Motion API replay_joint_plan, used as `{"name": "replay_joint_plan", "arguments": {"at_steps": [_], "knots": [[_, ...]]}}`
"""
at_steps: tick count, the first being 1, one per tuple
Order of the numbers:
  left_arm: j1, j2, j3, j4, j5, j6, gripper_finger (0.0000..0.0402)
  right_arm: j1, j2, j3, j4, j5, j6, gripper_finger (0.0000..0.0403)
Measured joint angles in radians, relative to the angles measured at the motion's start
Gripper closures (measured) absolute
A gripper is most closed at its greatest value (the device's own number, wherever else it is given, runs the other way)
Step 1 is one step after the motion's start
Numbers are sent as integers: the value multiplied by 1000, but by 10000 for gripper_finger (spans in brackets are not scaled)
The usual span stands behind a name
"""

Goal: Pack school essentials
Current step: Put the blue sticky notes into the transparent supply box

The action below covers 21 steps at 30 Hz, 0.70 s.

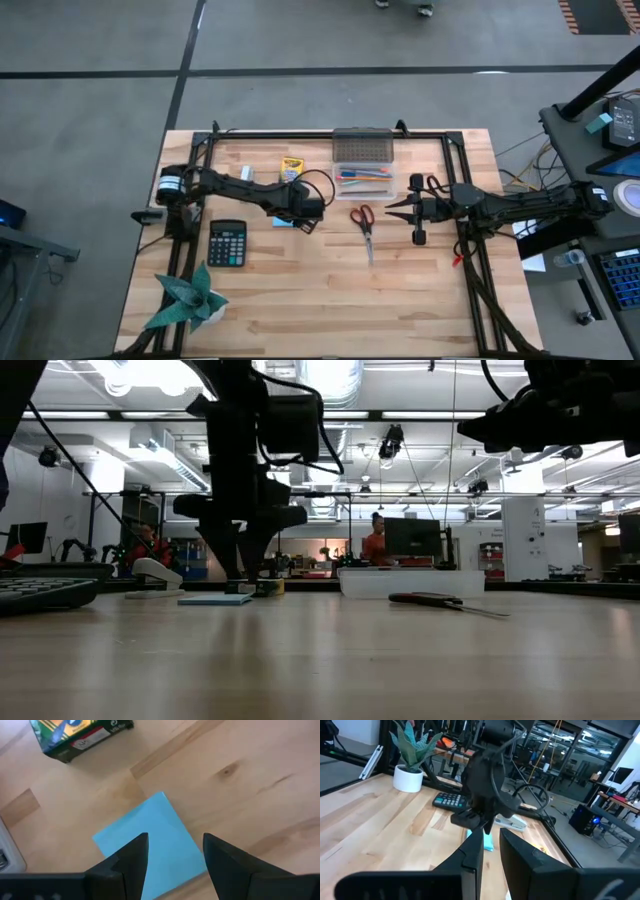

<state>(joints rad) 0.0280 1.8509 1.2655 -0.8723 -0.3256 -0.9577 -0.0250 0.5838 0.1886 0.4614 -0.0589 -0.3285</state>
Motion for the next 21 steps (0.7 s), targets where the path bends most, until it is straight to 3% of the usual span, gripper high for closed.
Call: {"name": "replay_joint_plan", "arguments": {"at_steps": [21], "knots": [[26,49,-22,56,-77,21,231,0,0,0,-11,6,-10,351]]}}
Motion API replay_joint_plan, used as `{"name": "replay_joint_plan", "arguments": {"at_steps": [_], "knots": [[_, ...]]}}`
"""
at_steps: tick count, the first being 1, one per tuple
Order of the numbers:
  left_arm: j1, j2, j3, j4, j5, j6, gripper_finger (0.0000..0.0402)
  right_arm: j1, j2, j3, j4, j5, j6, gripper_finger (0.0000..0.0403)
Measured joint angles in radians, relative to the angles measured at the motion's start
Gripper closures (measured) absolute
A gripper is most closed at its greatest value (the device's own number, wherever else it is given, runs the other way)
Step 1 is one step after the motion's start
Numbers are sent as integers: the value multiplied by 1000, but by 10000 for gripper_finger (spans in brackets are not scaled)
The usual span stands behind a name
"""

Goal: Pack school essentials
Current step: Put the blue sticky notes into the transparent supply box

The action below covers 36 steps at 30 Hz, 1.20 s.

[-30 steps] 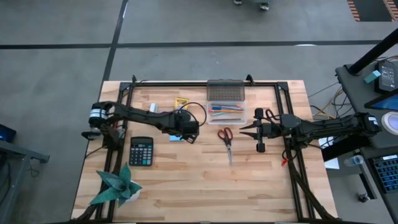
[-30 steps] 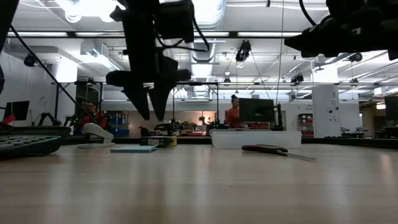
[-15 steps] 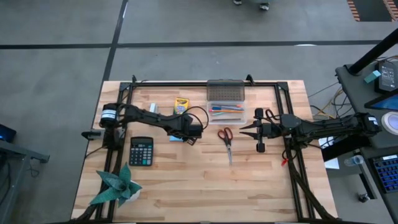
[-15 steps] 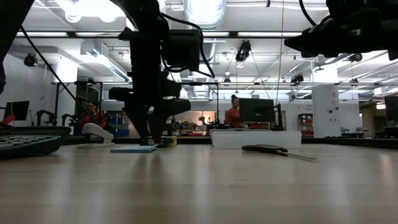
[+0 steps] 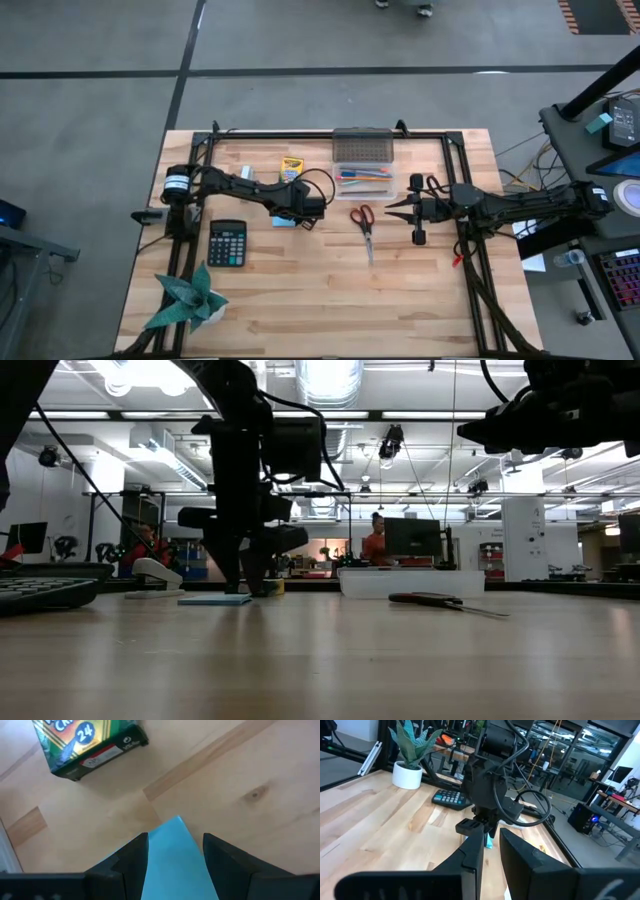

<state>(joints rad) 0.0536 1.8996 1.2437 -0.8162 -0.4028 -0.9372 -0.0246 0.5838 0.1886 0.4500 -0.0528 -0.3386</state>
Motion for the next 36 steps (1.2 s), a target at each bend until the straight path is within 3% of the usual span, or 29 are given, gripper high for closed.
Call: {"name": "replay_joint_plan", "arguments": {"at_steps": [22,26,34,36], "knots": [[0,47,-13,30,-19,25,236,0,0,0,-4,1,-2,351],[0,52,-13,34,-13,28,273,0,0,0,-4,1,-4,351],[-3,51,-15,53,-7,38,388,0,0,0,-4,1,-6,351],[-5,51,-15,57,-7,49,395,0,0,0,-4,1,-6,351]]}}
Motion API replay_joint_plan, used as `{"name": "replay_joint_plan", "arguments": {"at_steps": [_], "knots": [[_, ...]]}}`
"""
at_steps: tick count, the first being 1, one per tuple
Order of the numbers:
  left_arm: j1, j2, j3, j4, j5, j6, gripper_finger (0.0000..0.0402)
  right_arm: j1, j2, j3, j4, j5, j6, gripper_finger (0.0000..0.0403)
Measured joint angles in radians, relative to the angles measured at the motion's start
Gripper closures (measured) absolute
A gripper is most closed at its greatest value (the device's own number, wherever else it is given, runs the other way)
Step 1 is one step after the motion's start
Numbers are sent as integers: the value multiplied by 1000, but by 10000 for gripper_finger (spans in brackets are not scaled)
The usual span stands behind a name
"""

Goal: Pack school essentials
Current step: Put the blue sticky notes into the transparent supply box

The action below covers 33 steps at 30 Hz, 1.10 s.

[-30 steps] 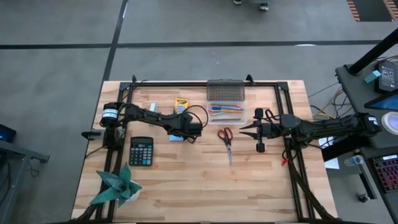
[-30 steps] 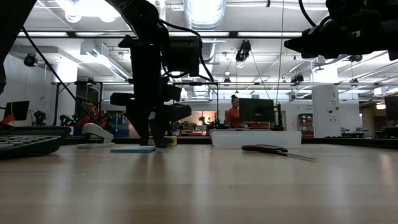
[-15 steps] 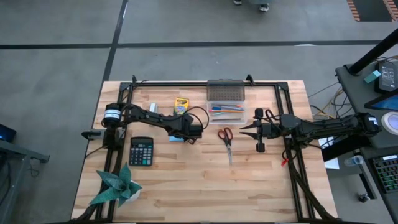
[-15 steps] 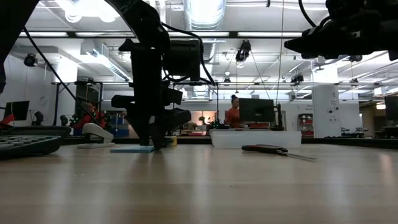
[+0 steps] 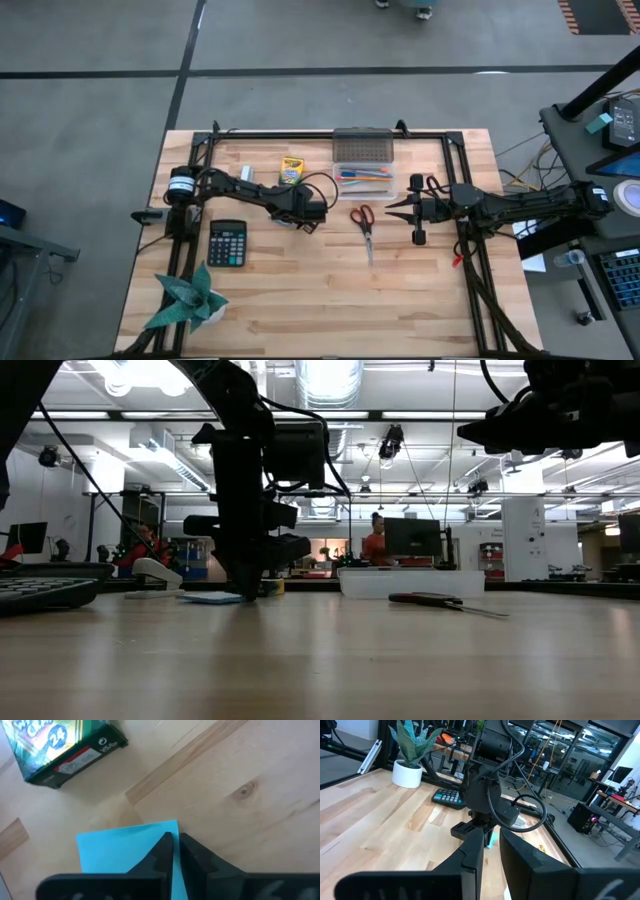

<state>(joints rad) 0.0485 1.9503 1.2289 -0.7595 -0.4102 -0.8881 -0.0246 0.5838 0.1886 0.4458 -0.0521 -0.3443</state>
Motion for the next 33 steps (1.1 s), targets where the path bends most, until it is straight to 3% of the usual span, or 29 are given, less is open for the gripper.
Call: {"name": "replay_joint_plan", "arguments": {"at_steps": [10,21,29,33], "knots": [[-11,-20,37,-16,11,149,401,0,0,0,-1,0,0,351],[-41,-149,42,2,-43,405,401,0,1,0,-5,1,-8,351],[-62,-163,39,150,-66,532,401,0,2,0,-6,1,-8,351],[-76,-163,42,361,-107,735,401,0,2,0,-6,2,-8,351]]}}
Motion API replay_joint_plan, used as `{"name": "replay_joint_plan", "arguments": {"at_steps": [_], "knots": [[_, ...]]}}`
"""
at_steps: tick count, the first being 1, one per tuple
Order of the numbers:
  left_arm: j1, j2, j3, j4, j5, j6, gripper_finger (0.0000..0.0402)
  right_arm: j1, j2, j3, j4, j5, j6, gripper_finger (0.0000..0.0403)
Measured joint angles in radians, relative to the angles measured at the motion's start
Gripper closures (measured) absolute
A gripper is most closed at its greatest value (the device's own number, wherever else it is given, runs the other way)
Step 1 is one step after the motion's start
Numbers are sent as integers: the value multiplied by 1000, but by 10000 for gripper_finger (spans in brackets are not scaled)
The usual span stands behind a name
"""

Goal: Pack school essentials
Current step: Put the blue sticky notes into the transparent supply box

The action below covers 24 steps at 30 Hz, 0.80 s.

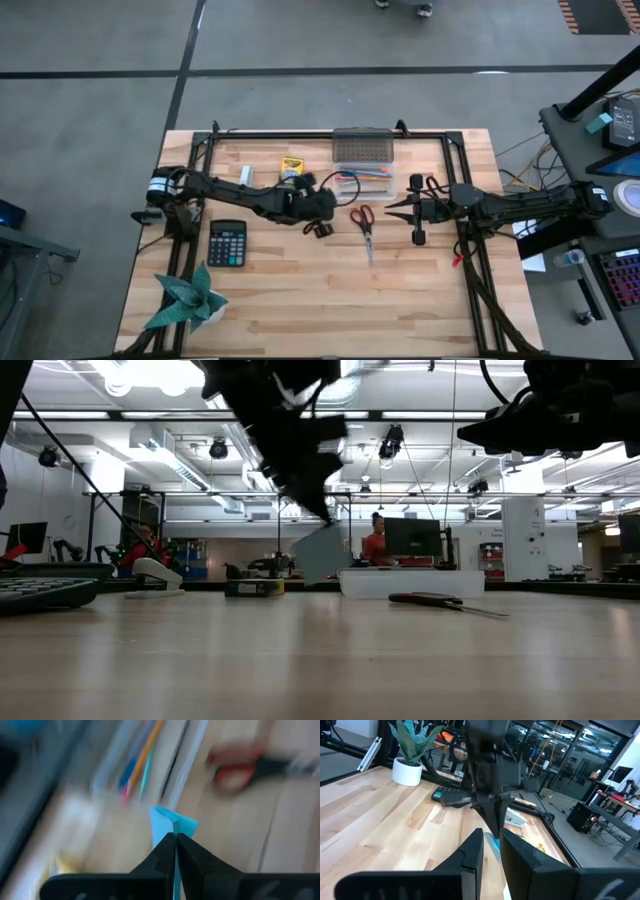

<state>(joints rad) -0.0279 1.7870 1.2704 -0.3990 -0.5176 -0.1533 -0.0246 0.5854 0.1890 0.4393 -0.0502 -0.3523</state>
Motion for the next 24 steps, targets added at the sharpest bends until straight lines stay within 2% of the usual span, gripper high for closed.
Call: {"name": "replay_joint_plan", "arguments": {"at_steps": [5,9,15,22,24], "knots": [[26,12,-7,361,-12,206,401,0,0,0,0,0,0,351],[68,48,-13,517,-7,273,401,0,-1,0,-2,0,1,351],[115,110,-17,629,0,241,401,0,-1,0,-3,0,1,351],[118,122,-16,638,5,245,401,0,-1,0,-15,9,-12,351],[116,122,-16,635,44,240,402,0,-1,0,-17,25,-13,351]]}}
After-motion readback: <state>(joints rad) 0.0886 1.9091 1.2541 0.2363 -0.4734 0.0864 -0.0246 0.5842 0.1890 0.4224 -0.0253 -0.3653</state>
